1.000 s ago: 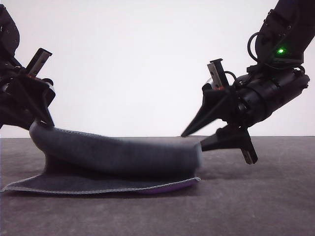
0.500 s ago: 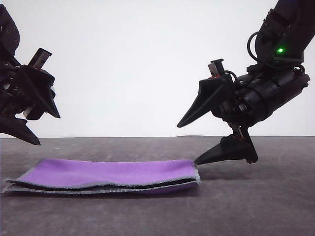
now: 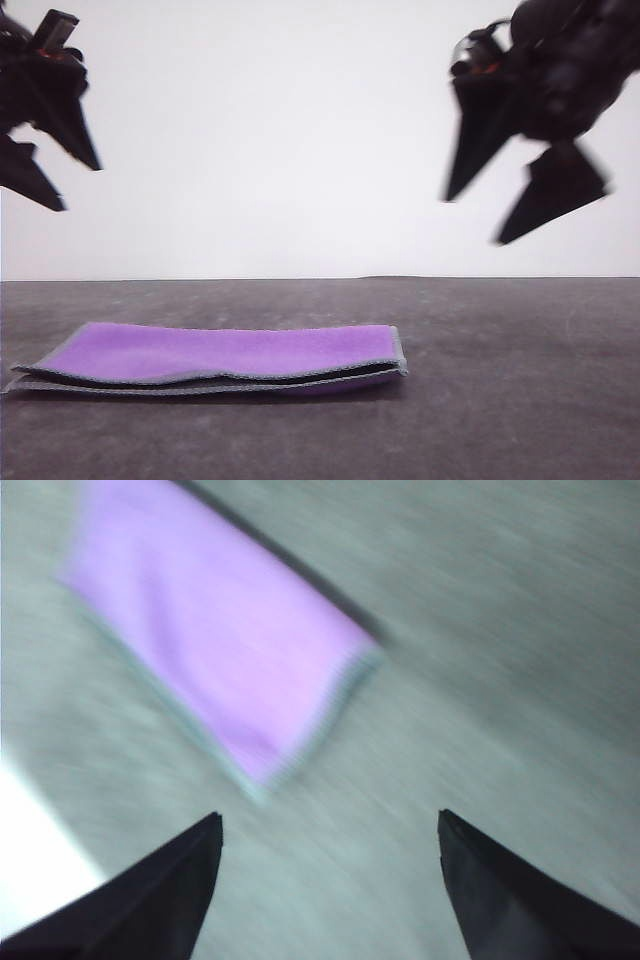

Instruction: Fold clothes

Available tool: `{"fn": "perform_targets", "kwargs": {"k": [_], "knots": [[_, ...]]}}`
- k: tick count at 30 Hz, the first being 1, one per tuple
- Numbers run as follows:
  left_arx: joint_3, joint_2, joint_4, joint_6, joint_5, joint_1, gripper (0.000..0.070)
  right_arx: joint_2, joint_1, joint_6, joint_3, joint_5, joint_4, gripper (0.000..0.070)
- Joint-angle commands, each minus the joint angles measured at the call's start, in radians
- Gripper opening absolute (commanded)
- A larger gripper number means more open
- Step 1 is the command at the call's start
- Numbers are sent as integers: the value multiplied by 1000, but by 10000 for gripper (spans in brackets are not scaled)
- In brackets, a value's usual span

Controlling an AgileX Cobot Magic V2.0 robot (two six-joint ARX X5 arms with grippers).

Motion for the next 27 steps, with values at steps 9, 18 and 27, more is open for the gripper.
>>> {"fn": "perform_targets", "kwargs": {"k": [9, 18, 27], "knots": [[18, -101, 12, -70, -79, 107, 319, -240, -10, 104, -253, 50, 178, 431], [12, -102, 15, -100, -79, 142, 319, -186, 43, 466, -618, -170, 807, 431], [-27, -146, 39, -119, -99, 134, 319, -12, 94, 609, -630, -241, 1083, 430]]}}
